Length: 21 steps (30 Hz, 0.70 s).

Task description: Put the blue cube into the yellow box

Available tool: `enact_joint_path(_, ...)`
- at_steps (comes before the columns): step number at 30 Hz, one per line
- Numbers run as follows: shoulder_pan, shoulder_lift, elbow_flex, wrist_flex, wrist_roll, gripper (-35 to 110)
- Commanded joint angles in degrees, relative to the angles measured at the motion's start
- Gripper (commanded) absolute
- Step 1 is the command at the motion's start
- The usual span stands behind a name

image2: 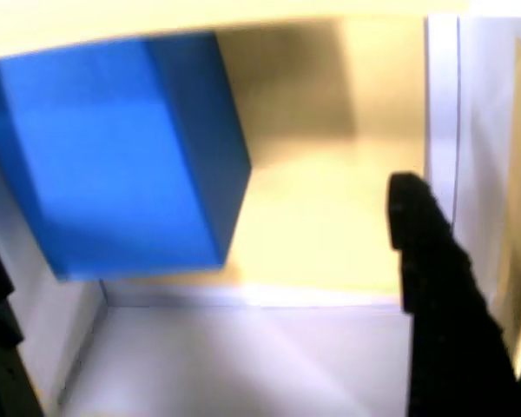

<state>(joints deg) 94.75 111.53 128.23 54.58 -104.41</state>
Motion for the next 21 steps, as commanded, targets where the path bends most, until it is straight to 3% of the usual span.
enact_joint_path(1,-0.3,7.6,-11.4,10.7,-3.2,40)
enact_joint_path(5,-0.7,9.2,-20.3,24.0,-6.9,32)
enact_joint_path(8,-1.8,10.0,-24.3,28.5,-7.6,29)
enact_joint_path(14,-6.9,10.3,-25.2,22.4,-3.4,25)
enact_joint_path(21,-20.4,12.5,-25.3,16.6,5.4,24)
